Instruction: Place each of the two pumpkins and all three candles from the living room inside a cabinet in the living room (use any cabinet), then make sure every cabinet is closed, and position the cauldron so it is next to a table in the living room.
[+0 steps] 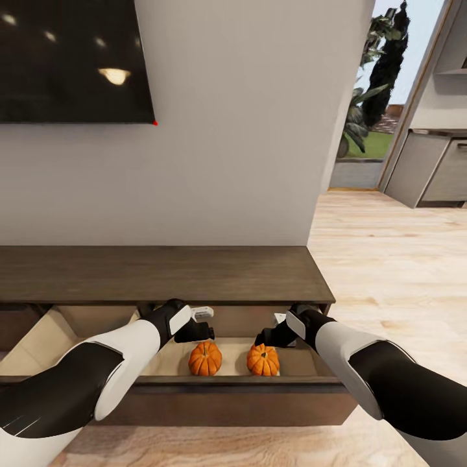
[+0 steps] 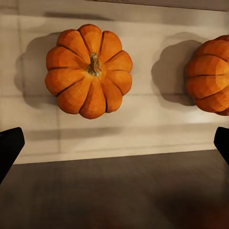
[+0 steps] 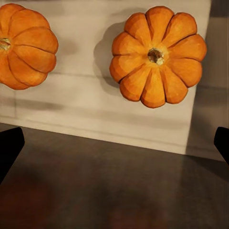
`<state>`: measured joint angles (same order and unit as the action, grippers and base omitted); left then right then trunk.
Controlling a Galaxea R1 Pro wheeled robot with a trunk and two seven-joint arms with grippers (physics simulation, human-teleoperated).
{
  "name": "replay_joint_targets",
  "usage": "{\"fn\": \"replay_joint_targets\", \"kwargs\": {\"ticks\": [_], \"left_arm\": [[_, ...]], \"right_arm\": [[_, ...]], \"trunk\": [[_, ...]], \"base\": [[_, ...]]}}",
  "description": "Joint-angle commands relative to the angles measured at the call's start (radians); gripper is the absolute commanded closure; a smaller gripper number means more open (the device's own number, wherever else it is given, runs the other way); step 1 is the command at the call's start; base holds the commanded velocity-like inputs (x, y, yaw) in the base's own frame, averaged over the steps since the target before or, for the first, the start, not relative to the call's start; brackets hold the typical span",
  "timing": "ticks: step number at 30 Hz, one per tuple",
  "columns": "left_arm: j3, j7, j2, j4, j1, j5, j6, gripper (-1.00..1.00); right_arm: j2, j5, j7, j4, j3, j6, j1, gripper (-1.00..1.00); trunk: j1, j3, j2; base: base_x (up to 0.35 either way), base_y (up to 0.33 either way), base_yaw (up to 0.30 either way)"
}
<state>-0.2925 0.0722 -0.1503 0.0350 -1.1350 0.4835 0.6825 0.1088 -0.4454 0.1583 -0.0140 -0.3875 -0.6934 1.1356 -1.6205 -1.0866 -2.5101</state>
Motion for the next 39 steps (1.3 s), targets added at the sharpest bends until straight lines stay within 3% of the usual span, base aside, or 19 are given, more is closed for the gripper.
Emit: {"fn": "replay_joint_targets", "kwargs": {"ticks": [1, 14, 39], "left_arm": [[-0.004, 0.008, 0.0, 0.002, 0.0, 0.01, 0.005, -1.0], [-0.004, 0.008, 0.0, 0.002, 0.0, 0.01, 0.005, -1.0], [-0.004, 0.008, 0.0, 0.002, 0.0, 0.01, 0.004, -1.0]], "right_arm": [[0.0, -0.003, 0.006, -0.001, -0.009, -0.002, 0.001, -1.0], [0.0, -0.004, 0.006, 0.0, -0.008, 0.0, 0.001, -1.0], [0.0, -0.003, 0.006, 0.0, -0.01, 0.0, 0.001, -1.0]], "trunk": [[0.0, -0.001, 0.0], [0.0, 0.003, 0.0], [0.0, 0.043, 0.0]], "base": [[0.0, 0.0, 0.0], [0.0, 0.0, 0.0], [0.0, 0.0, 0.0]]}}
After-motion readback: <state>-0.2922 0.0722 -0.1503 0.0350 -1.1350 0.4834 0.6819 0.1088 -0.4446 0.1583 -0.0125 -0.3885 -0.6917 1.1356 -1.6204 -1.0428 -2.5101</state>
